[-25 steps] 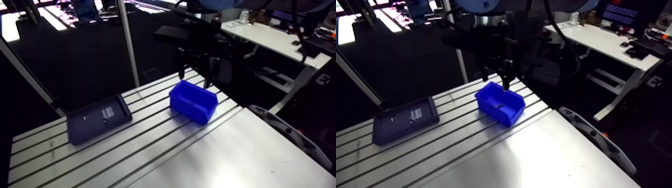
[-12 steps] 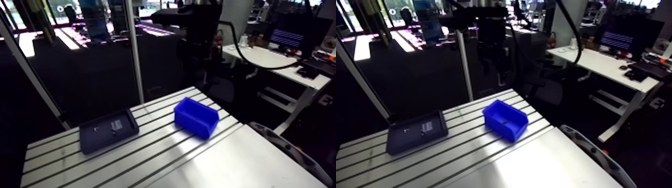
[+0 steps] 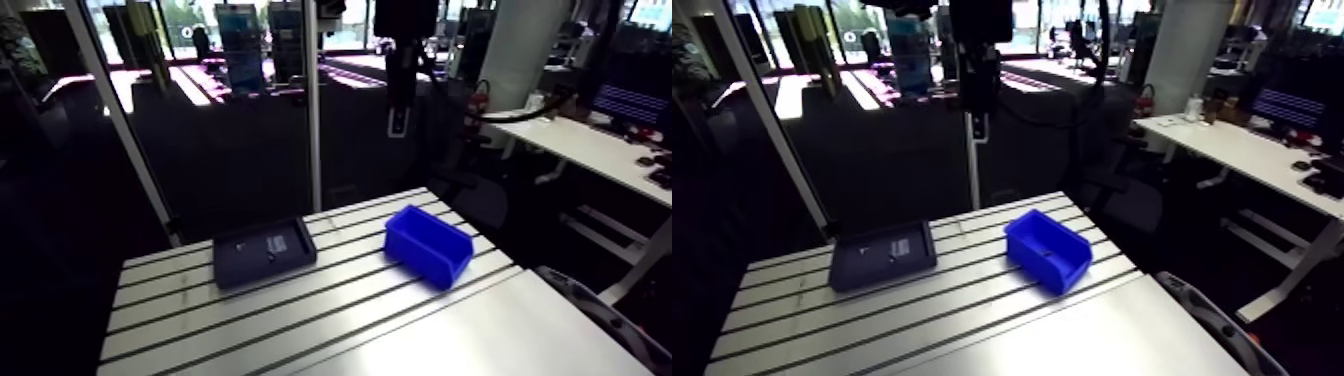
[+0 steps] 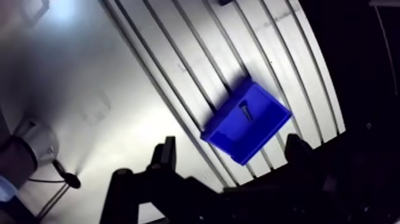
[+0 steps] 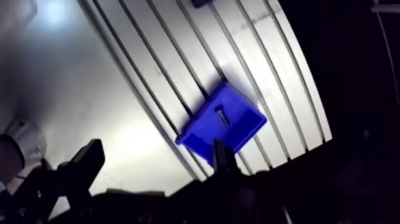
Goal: Pick up the M10 bolt from the tray and put it into the blue bin.
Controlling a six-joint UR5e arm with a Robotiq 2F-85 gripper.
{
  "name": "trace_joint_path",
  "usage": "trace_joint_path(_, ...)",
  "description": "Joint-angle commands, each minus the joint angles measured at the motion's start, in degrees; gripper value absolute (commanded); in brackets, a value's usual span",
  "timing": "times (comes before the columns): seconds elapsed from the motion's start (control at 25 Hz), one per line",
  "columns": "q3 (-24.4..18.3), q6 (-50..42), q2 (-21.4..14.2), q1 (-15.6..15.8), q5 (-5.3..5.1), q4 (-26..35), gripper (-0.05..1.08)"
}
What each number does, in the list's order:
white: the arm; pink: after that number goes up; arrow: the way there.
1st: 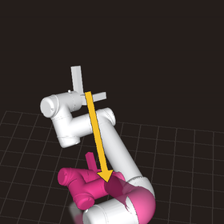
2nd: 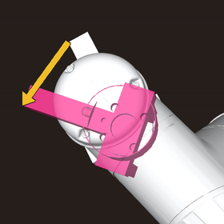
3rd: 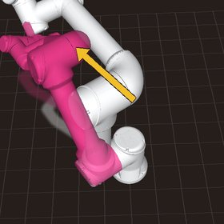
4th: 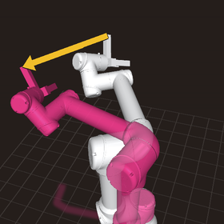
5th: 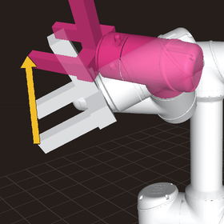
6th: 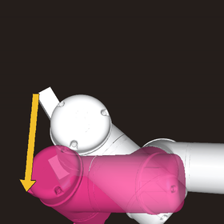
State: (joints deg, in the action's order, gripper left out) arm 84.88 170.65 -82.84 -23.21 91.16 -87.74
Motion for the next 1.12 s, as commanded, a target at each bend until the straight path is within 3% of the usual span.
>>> trace_joint_path(0.04,-0.6,-36.5,-3.9,5.3,-0.33,3.0,0.02)
trace_joint_path(0.48,-1.0,-64.3,-7.0,5.6,-0.68,2.9,0.02)
trace_joint_path(0.52,-1.2,-65.4,-7.1,5.7,-0.77,3.0,0.02)
trace_joint_path(0.64,-1.1,-67.3,-7.6,6.9,-2.35,3.0,0.02)
trace_joint_path(0.84,-2.1,-67.9,-8.1,7.7,-3.23,3.1,0.01)
trace_joint_path(1.12,-2.7,-67.8,-8.2,8.0,-3.14,3.5,0.01)
